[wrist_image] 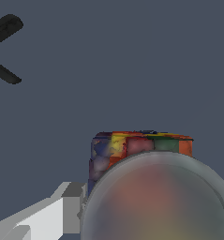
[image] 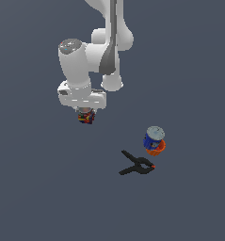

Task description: Pick up a designated object from a clutter of objects.

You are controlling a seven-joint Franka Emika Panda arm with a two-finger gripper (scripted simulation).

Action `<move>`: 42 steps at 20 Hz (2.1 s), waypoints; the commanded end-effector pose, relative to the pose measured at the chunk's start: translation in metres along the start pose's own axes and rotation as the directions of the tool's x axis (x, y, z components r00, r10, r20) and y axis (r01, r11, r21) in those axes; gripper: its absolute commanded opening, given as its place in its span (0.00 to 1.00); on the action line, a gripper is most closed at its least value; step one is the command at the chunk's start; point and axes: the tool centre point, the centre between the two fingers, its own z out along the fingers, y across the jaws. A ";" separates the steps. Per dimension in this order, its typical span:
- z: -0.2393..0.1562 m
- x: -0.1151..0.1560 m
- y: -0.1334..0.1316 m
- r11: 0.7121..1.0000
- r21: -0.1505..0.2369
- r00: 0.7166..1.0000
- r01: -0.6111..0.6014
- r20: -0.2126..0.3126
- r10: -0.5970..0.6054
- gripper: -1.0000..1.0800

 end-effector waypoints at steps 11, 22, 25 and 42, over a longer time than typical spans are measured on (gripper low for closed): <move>-0.116 0.014 -0.081 1.000 -0.003 1.000 0.000 -0.003 0.000 0.00; -0.217 0.029 -0.153 1.000 0.002 1.000 0.002 -0.003 -0.002 0.00; -0.236 0.032 -0.167 1.000 0.003 1.000 0.003 -0.003 -0.003 0.00; -0.277 0.043 -0.195 1.000 0.004 1.000 0.003 -0.003 -0.002 0.00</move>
